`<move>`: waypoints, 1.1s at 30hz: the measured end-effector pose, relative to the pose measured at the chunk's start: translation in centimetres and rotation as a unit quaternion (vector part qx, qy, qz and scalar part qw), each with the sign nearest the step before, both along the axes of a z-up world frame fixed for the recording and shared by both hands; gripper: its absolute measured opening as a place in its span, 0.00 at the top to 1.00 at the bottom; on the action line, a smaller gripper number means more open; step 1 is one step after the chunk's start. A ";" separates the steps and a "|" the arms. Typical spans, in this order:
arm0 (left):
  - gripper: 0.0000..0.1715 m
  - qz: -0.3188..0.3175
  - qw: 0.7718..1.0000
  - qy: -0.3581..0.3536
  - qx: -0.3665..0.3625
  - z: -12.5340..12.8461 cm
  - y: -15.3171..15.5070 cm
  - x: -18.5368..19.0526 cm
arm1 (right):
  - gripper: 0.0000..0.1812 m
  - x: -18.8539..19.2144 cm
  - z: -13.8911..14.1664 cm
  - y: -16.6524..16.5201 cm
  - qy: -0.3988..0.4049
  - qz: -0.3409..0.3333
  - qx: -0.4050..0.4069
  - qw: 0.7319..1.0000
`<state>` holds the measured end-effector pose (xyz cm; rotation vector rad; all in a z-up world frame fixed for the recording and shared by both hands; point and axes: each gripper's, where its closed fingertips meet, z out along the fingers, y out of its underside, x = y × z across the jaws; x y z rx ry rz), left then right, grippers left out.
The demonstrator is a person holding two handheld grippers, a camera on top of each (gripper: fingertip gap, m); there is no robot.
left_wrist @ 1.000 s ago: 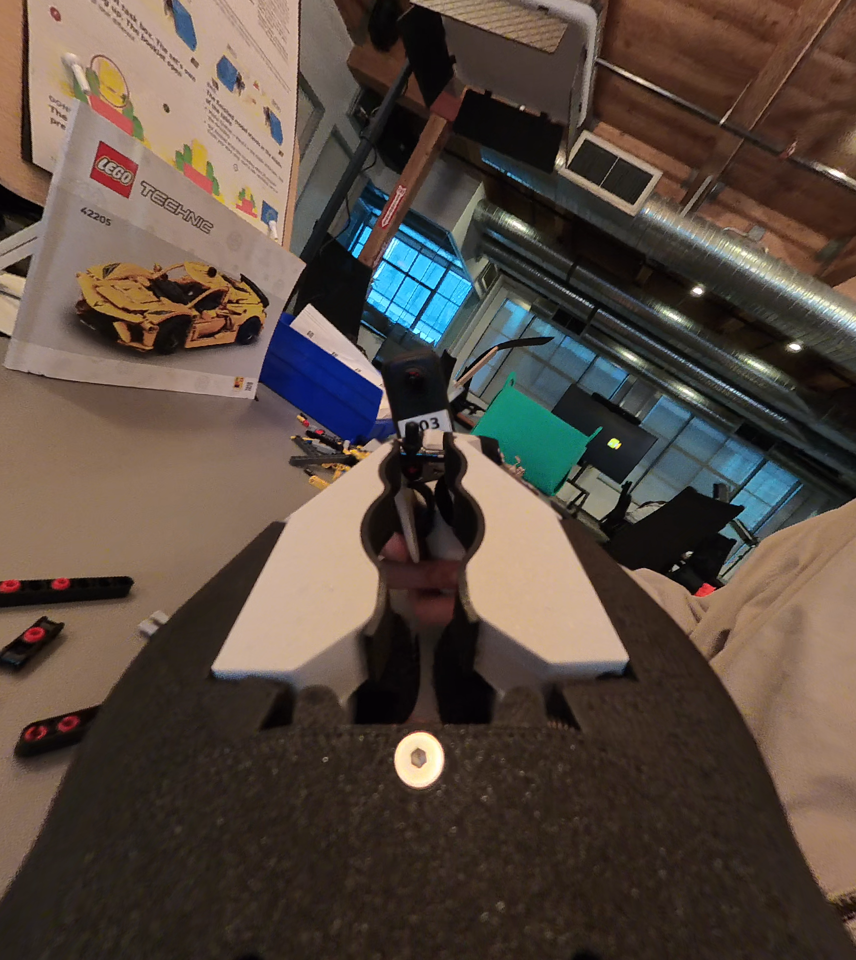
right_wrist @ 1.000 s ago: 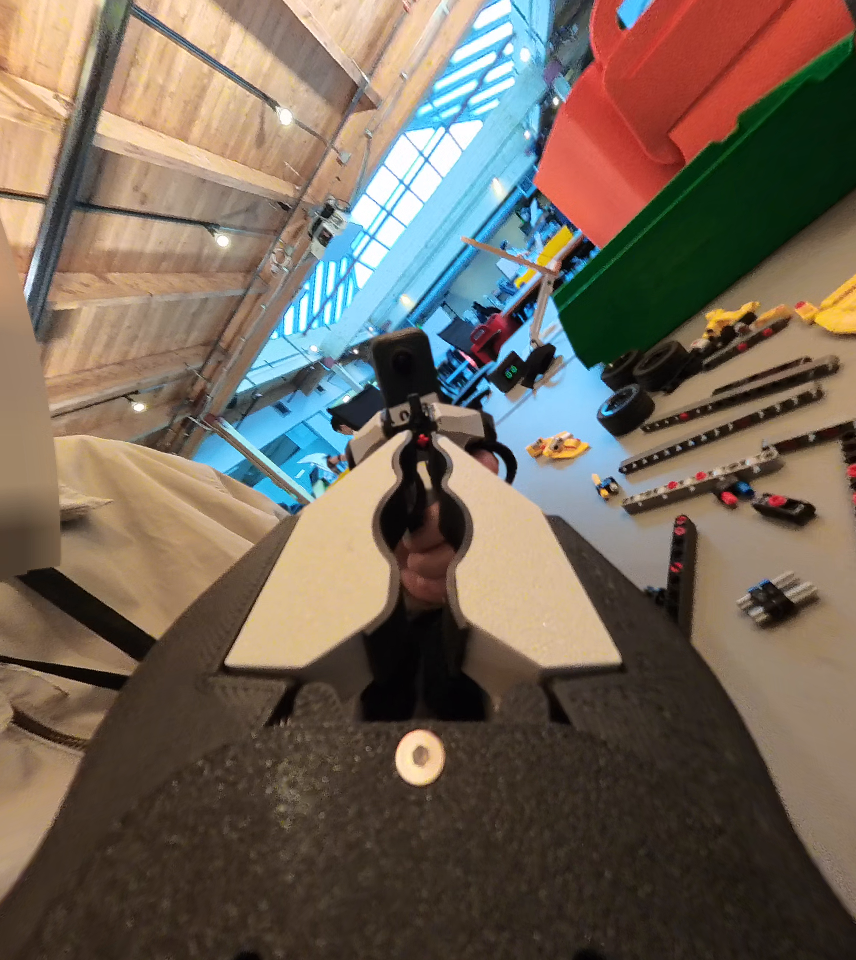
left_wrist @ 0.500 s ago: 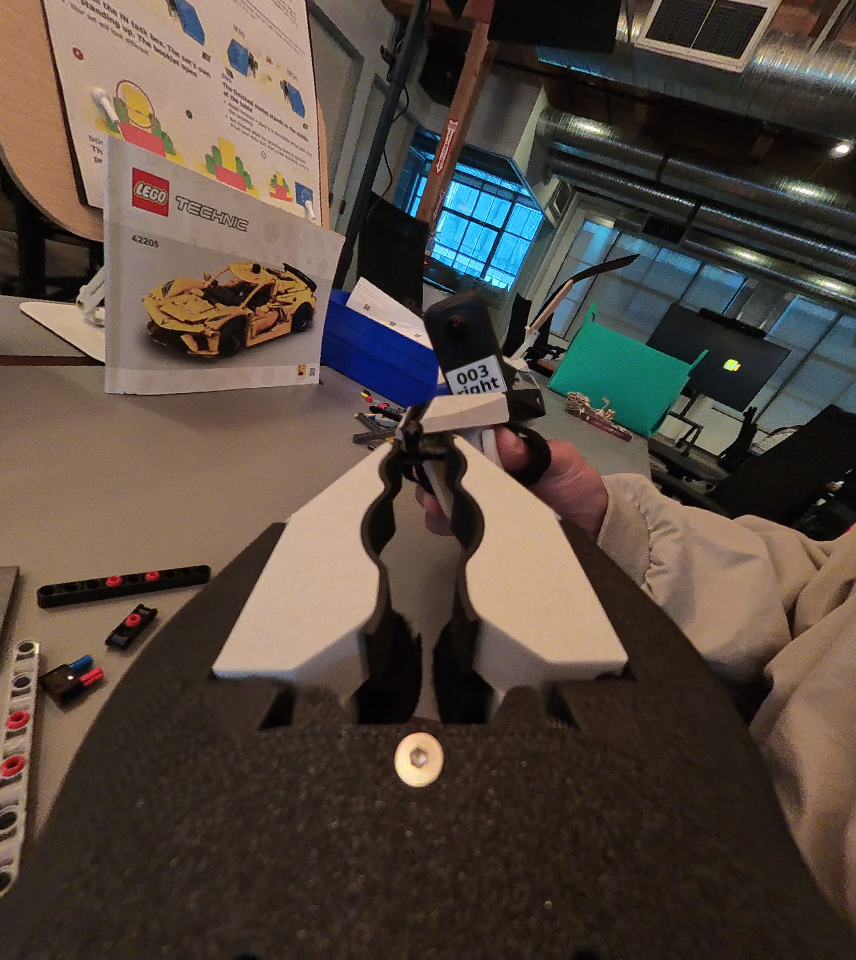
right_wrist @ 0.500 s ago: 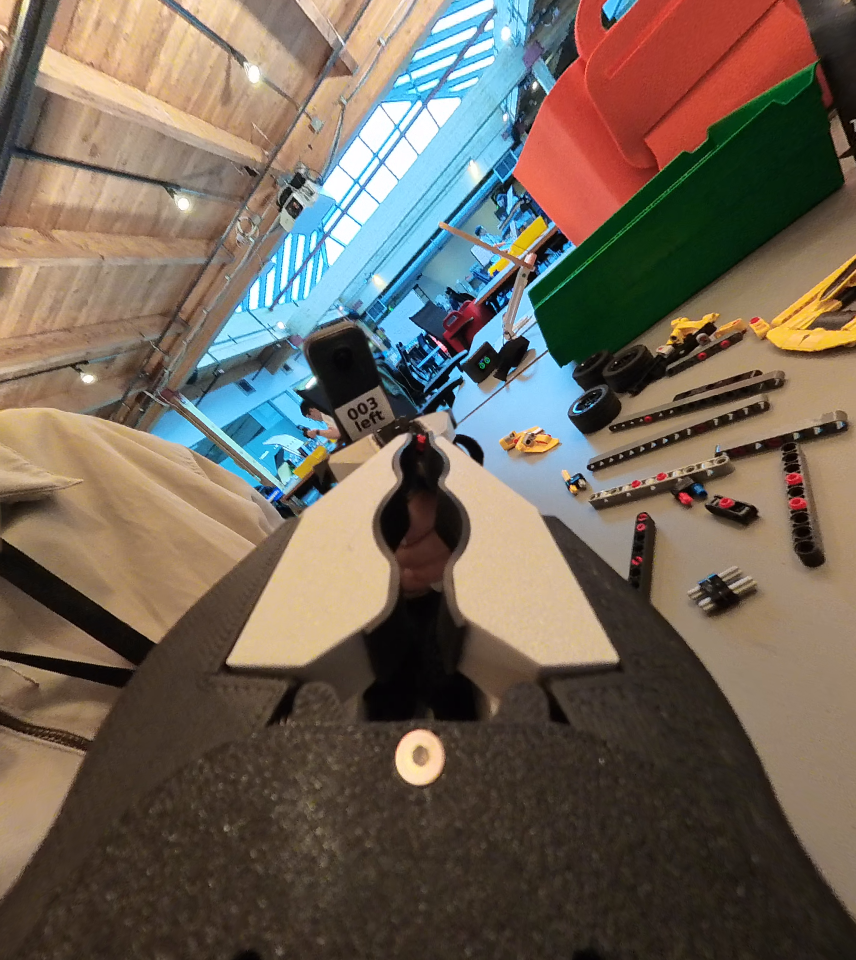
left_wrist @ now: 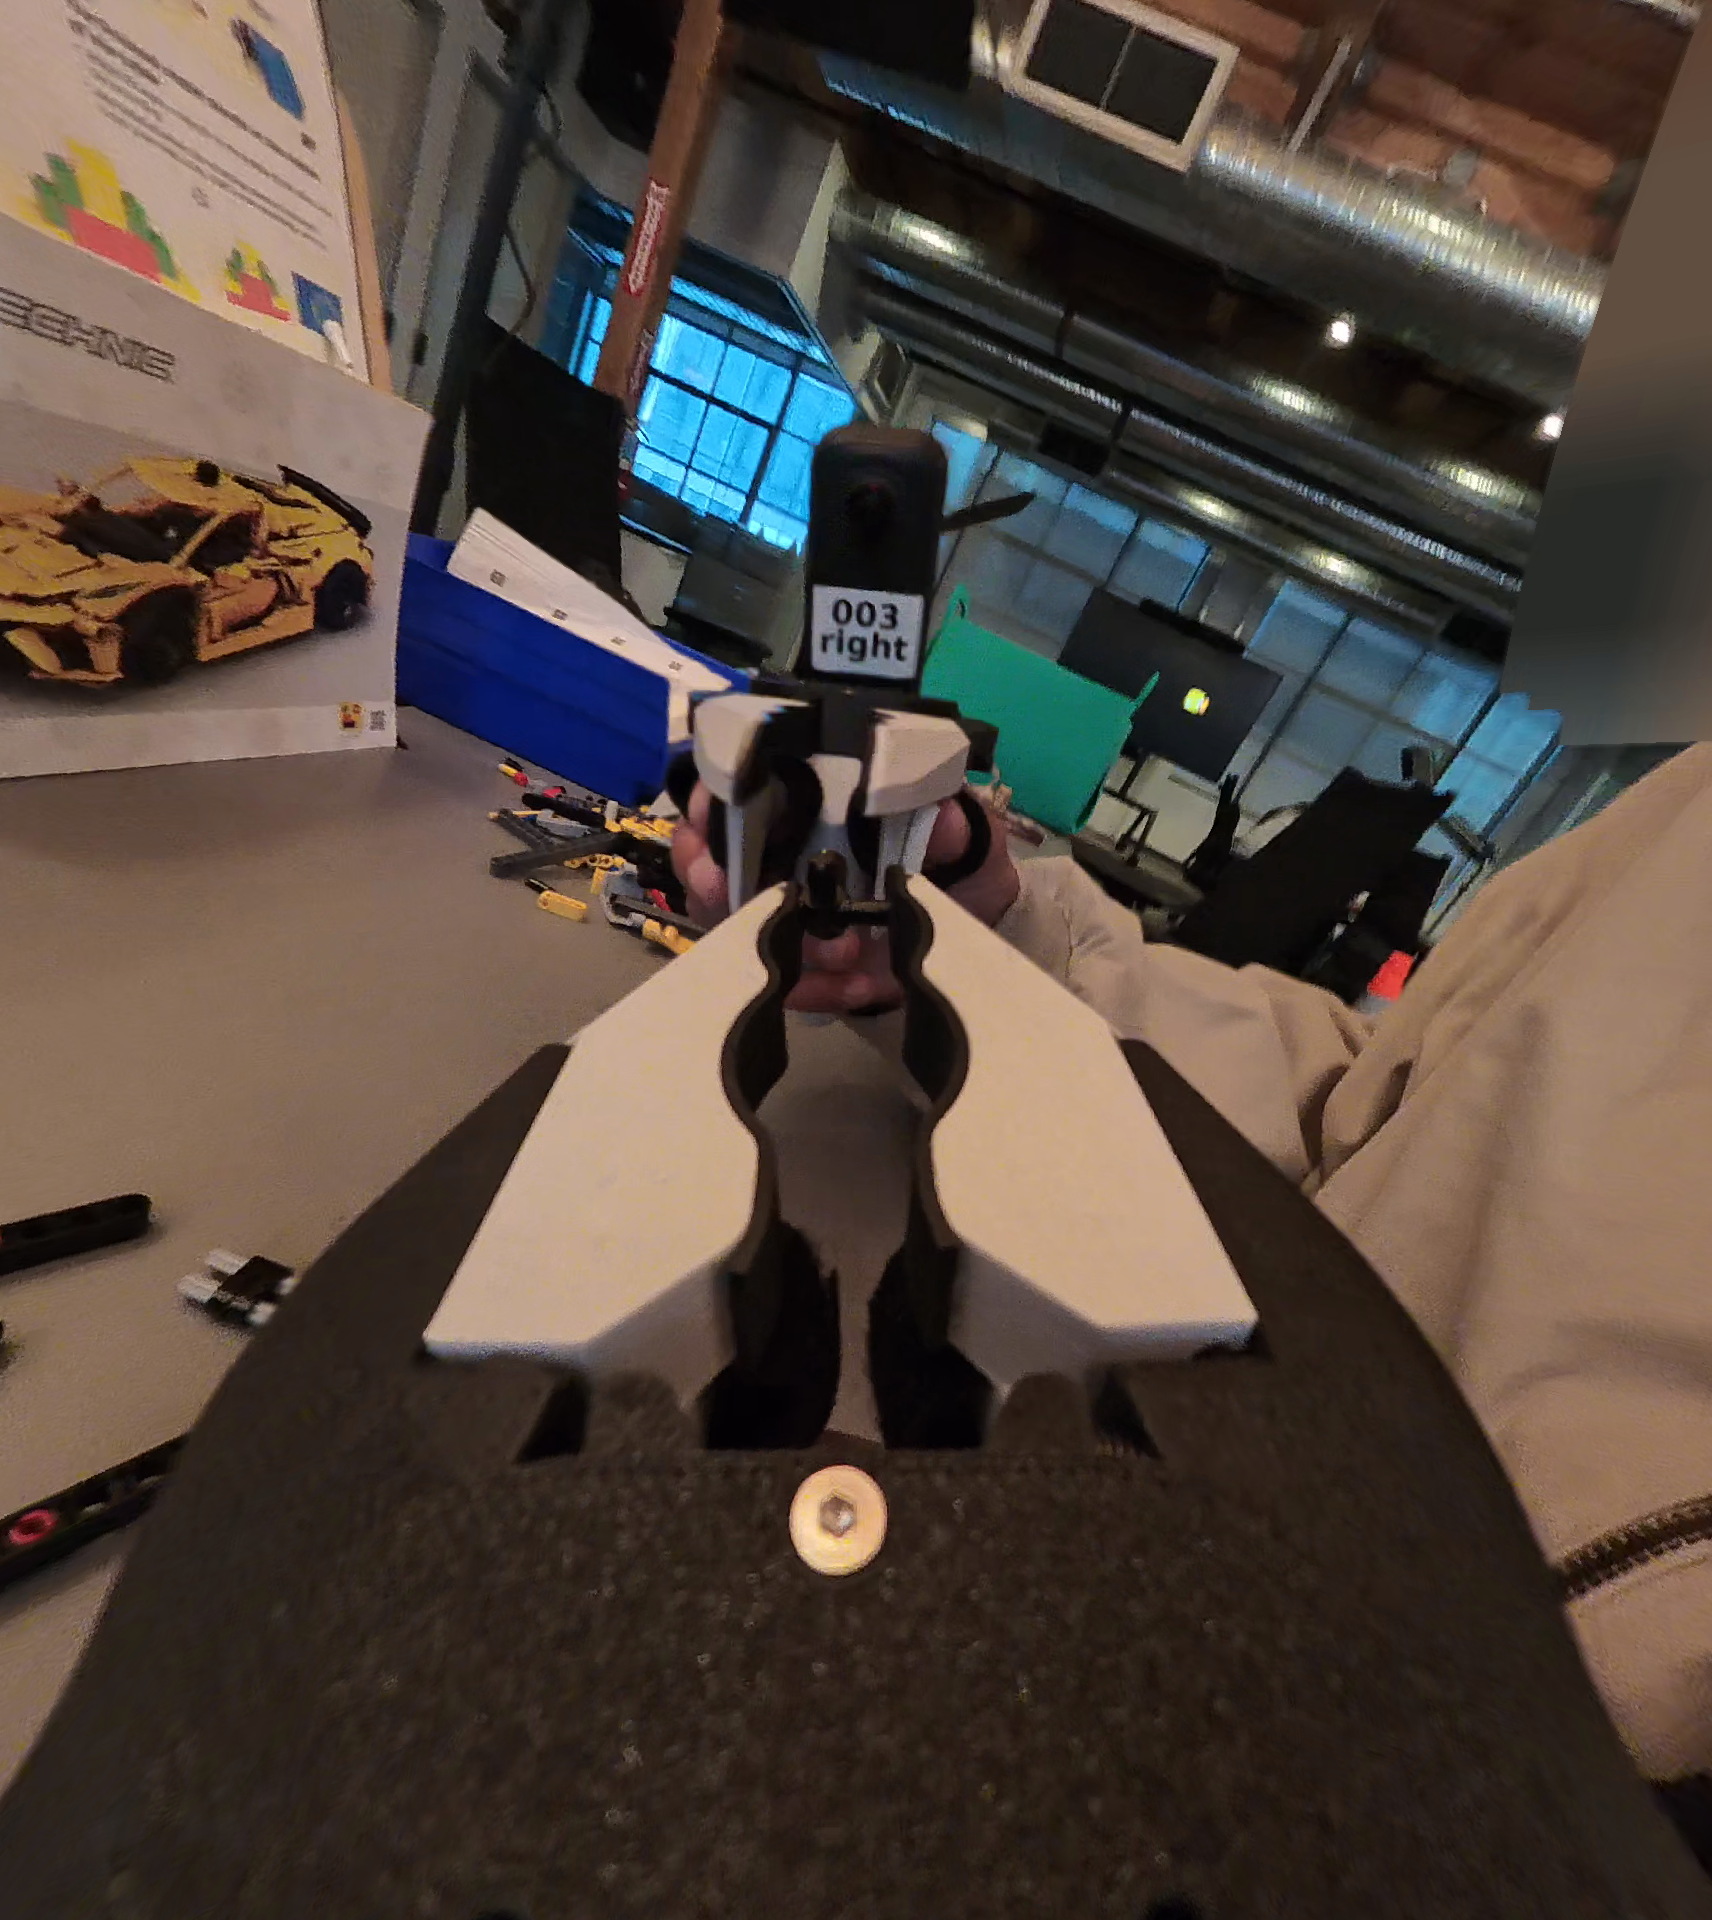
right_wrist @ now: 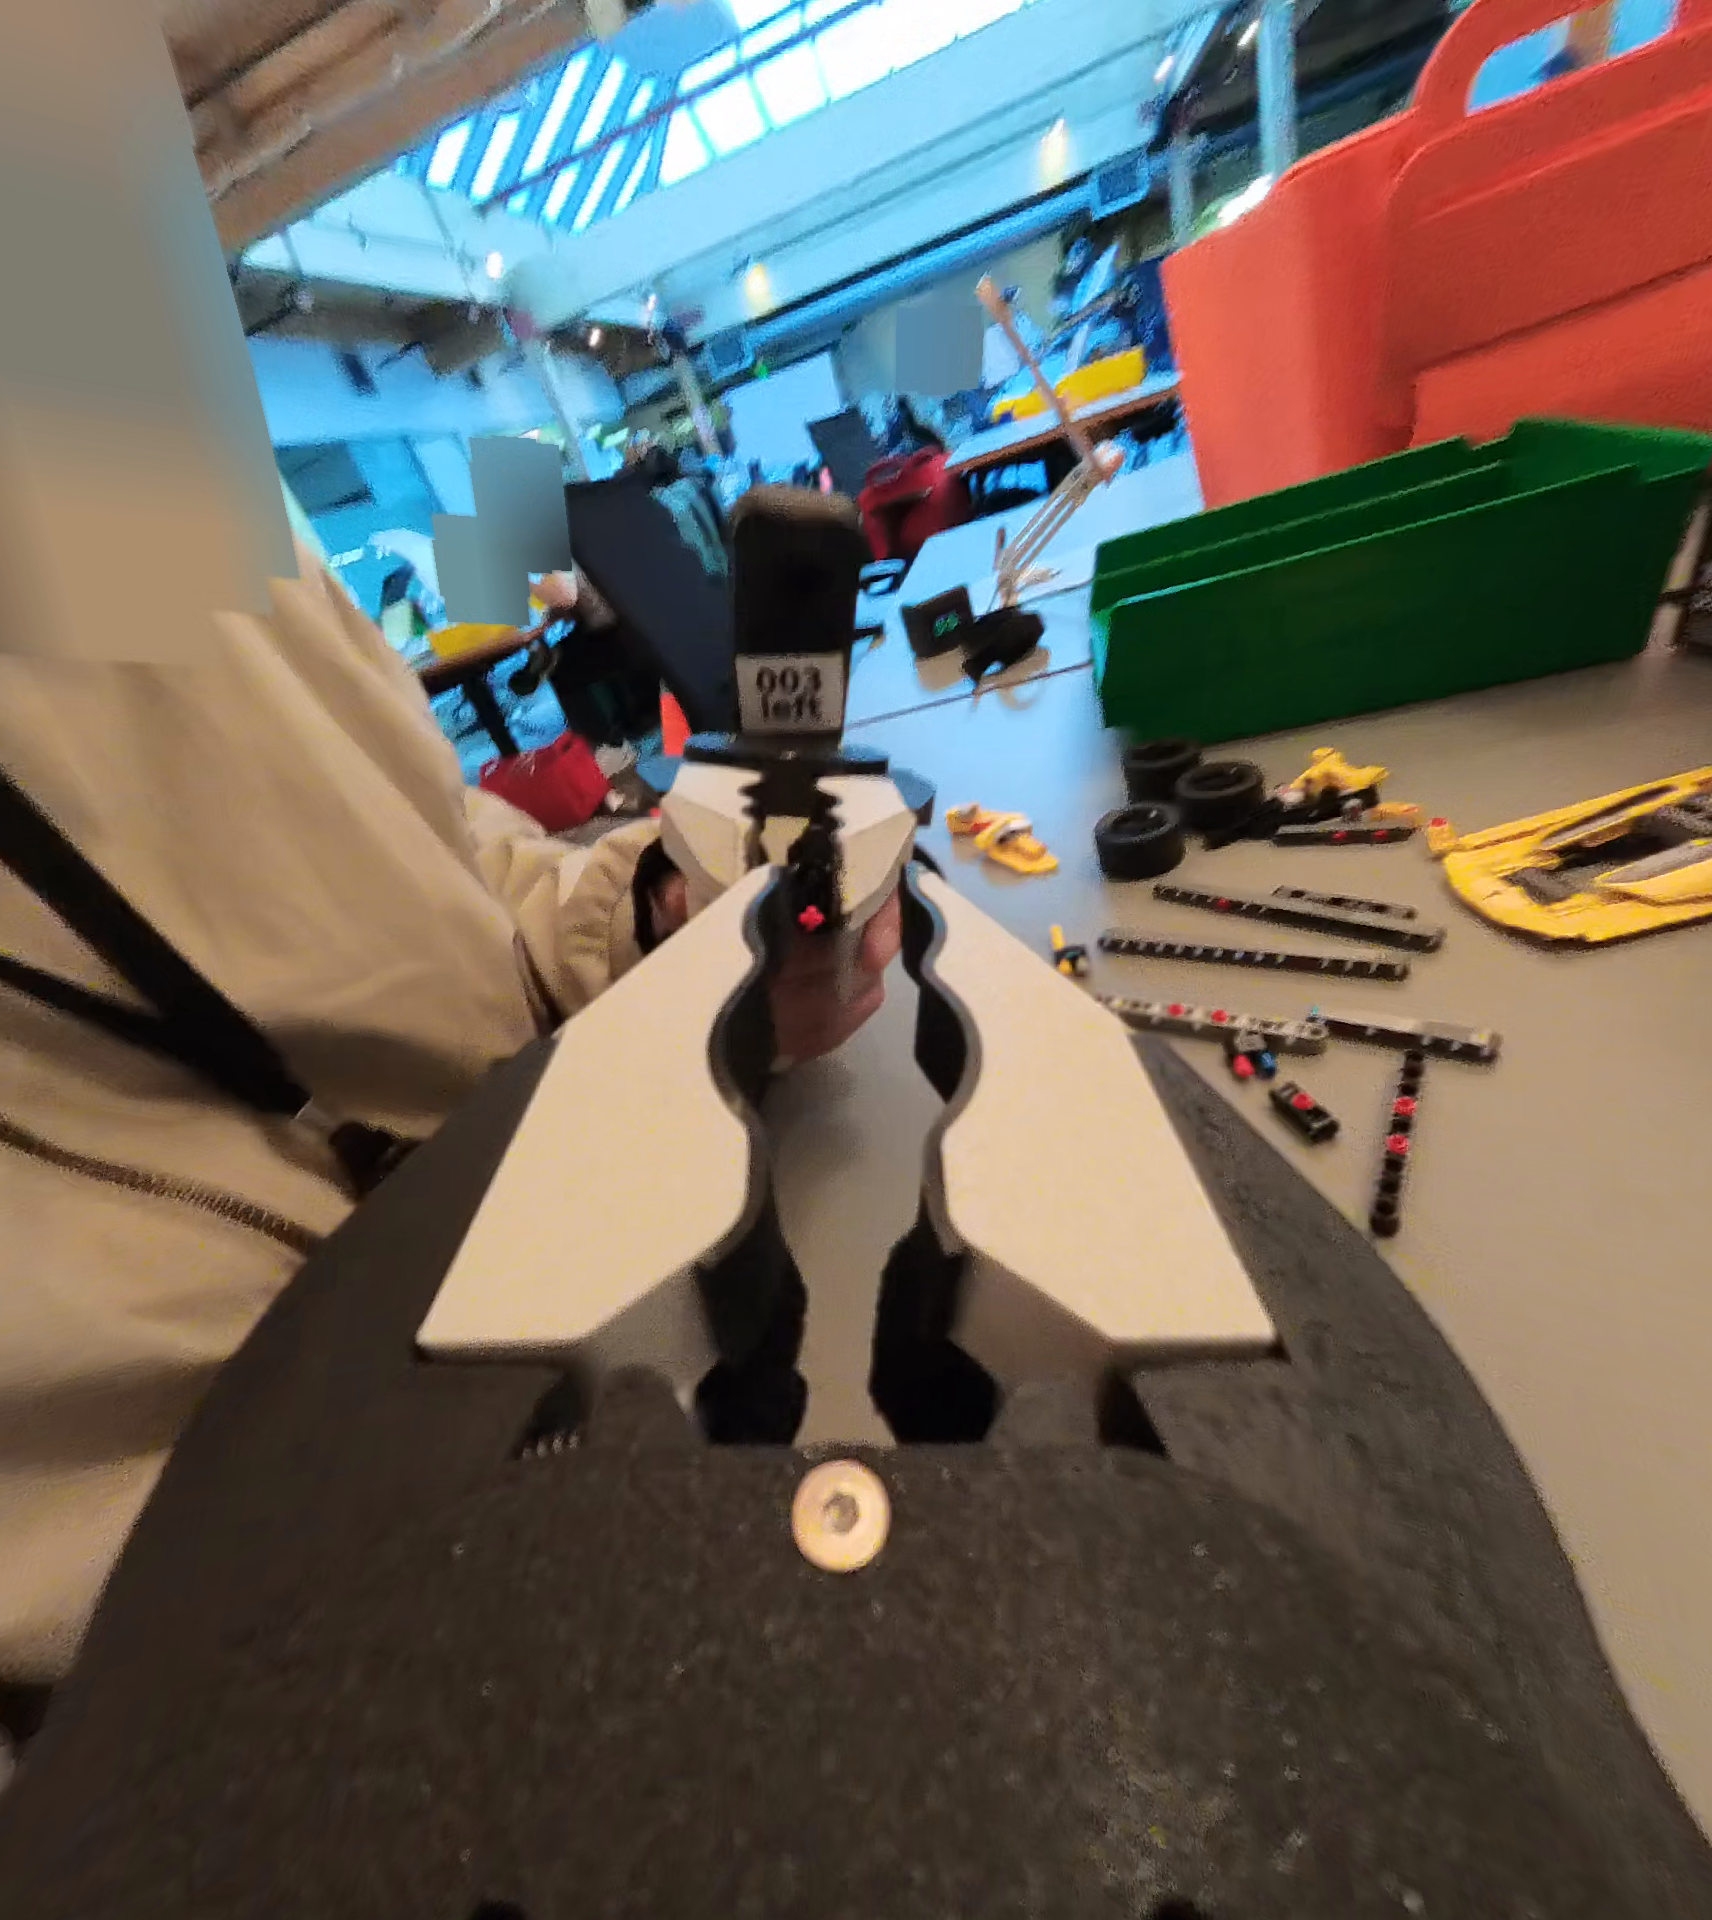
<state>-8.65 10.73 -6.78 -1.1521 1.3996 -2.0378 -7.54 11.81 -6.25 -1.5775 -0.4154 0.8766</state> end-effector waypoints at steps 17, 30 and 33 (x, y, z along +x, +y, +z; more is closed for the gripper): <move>0.91 0.023 0.992 0.037 0.121 -2.7 -1.4 0.7 | 0.96 -1.2 -3.2 -0.8 -0.152 0.013 -0.008 0.988; 0.88 0.024 0.995 0.017 0.099 -1.8 -1.4 0.6 | 0.96 -0.7 -2.4 -1.1 -0.081 0.030 -0.014 0.996; 0.85 -0.005 0.999 0.039 0.016 -1.5 -0.9 0.6 | 0.96 -0.4 -2.2 -0.8 -0.117 0.002 0.016 0.993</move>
